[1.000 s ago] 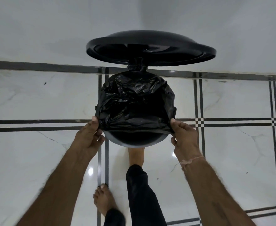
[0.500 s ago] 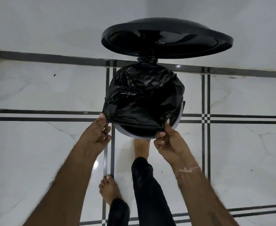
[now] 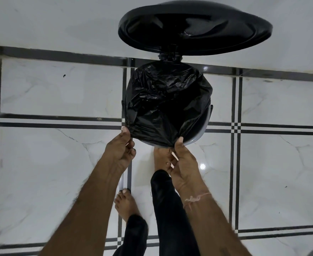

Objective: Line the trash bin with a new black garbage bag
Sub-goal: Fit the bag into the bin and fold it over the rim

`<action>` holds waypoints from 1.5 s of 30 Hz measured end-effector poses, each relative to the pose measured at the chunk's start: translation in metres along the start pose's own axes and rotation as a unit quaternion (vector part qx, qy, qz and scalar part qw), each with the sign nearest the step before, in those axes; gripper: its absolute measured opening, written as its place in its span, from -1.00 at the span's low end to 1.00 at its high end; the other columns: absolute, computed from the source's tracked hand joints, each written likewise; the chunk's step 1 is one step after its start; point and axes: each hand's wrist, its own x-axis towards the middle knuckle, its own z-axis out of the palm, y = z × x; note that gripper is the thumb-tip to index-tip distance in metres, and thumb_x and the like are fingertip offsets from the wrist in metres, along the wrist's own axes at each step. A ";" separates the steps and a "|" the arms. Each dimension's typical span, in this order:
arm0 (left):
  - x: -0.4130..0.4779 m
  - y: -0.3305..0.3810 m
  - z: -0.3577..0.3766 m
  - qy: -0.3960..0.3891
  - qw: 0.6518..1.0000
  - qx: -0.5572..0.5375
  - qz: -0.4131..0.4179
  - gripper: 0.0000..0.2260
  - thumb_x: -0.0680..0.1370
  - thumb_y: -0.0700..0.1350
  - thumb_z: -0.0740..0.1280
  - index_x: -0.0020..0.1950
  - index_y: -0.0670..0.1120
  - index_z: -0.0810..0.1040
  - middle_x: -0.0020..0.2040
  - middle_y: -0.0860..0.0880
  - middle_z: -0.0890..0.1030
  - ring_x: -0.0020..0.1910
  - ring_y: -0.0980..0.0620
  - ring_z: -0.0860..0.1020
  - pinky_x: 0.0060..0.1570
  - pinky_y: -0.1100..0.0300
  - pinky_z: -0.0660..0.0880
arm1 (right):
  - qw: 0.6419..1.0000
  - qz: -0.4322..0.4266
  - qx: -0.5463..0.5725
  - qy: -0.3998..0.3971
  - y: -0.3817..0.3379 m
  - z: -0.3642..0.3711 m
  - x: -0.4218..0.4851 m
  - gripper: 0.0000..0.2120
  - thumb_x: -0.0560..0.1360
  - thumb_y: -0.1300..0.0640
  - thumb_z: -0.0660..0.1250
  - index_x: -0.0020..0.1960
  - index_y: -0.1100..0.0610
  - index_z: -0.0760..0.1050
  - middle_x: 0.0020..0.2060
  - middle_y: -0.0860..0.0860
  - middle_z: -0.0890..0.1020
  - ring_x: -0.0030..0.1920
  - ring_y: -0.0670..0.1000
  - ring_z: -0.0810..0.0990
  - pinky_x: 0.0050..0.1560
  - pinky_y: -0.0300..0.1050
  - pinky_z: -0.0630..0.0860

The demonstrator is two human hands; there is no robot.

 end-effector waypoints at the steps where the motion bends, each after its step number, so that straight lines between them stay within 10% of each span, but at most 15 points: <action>1: 0.000 -0.002 0.000 0.005 1.000 -0.005 0.002 -0.84 0.58 0.05 0.38 -0.13 -0.01 0.55 -0.34 0.09 0.51 -0.40 0.17 0.43 -0.47 0.31 0.37 | 1.000 -0.011 -0.011 0.003 0.001 0.003 -0.001 -0.74 0.57 -0.10 0.42 0.06 0.09 0.56 -0.29 -0.07 0.57 -0.35 -0.14 0.51 -0.35 -0.23 0.29; 8: 0.002 -0.008 -0.006 -0.005 1.000 -0.008 -0.015 -0.90 0.62 -0.11 0.35 -0.09 -0.02 0.54 -0.24 0.05 0.52 -0.42 0.20 0.50 -0.52 0.34 0.41 | 0.998 -0.028 -0.056 0.030 0.005 0.015 -0.003 -0.72 0.55 -0.07 0.46 -0.23 0.01 0.48 -0.40 -0.07 0.41 -0.44 -0.14 0.32 -0.42 -0.24 0.18; 17: 0.009 -0.020 -0.003 -0.020 0.990 -0.121 -0.075 -0.84 0.63 -0.07 0.33 -0.15 0.01 0.53 -0.29 0.11 0.56 -0.41 0.22 0.49 -0.52 0.38 0.35 | 0.995 -0.010 0.098 -0.007 0.034 0.000 0.006 -0.77 0.62 0.09 0.39 0.24 0.15 0.52 0.19 0.15 0.68 0.23 0.11 0.68 0.09 -0.12 0.59; 22: 0.022 -0.032 0.000 -0.046 0.982 -0.159 -0.090 -0.84 0.65 -0.08 0.31 -0.12 0.00 0.57 -0.34 0.11 0.64 -0.47 0.22 0.52 -0.56 0.37 0.34 | 0.983 -0.016 0.176 -0.041 0.045 -0.014 0.027 -0.87 0.62 0.19 0.34 0.13 0.22 0.58 0.06 0.11 0.70 -0.01 0.02 0.73 -0.07 -0.20 0.71; 26: 0.035 -0.037 0.008 -0.028 0.982 -0.152 -0.105 -0.76 0.63 -0.27 0.29 -0.17 -0.01 0.55 -0.35 0.08 0.58 -0.48 0.19 0.46 -0.57 0.37 0.34 | 0.972 0.003 0.232 -0.040 0.047 -0.017 0.045 -0.46 0.43 0.13 0.44 0.37 0.28 0.53 0.16 0.12 0.68 0.24 0.13 0.64 0.03 -0.14 0.71; 32: 0.024 -0.031 0.008 -0.021 0.983 -0.179 0.016 -0.75 0.60 0.11 0.35 0.06 -0.04 0.67 -0.07 0.06 0.72 -0.16 0.14 0.68 -0.09 0.24 0.61 | 0.953 0.007 0.304 -0.008 0.033 -0.015 0.041 -0.56 0.44 0.18 0.43 0.30 0.17 0.47 0.24 0.18 0.56 0.25 0.16 0.54 -0.10 -0.17 0.70; 36: 0.012 -0.014 0.015 0.008 0.995 -0.072 0.062 -0.83 0.60 0.05 0.37 0.10 -0.01 0.61 -0.02 0.07 0.69 -0.02 0.09 0.62 0.03 0.20 0.57 | 0.976 -0.141 0.146 0.078 0.013 -0.009 0.023 -0.88 0.64 0.20 0.36 0.14 0.20 0.47 0.03 0.11 0.61 -0.12 0.09 0.62 -0.15 -0.08 0.69; 39: 0.007 -0.009 0.019 0.047 0.996 -0.053 0.059 -0.81 0.61 0.02 0.37 0.15 -0.04 0.57 0.02 0.02 0.64 -0.08 0.08 0.55 -0.08 0.24 0.51 | 0.943 -0.296 -0.028 0.149 -0.005 0.000 0.018 -0.79 0.60 0.25 0.41 0.22 0.23 0.53 0.06 -0.03 0.58 0.02 0.02 0.69 0.05 0.02 0.71; 43: 0.006 -0.004 0.020 0.068 0.996 -0.043 0.048 -0.80 0.61 0.02 0.37 0.15 -0.05 0.57 -0.02 0.02 0.61 -0.17 0.09 0.46 -0.16 0.25 0.47 | 0.858 -0.327 -0.296 0.263 -0.021 -0.001 0.036 -0.74 0.56 0.02 0.47 0.23 0.03 0.63 0.22 -0.02 0.56 0.14 -0.14 0.58 0.11 -0.31 0.44; 45: 0.006 -0.003 0.021 0.075 0.996 -0.040 0.041 -0.81 0.62 0.02 0.36 0.15 -0.04 0.59 0.01 0.01 0.60 -0.19 0.09 0.45 -0.18 0.25 0.46 | 0.859 -0.313 -0.291 0.281 -0.027 -0.002 0.042 -0.86 0.56 0.00 0.47 0.08 0.03 0.66 0.19 -0.05 0.58 -0.03 -0.30 0.56 0.13 -0.16 0.52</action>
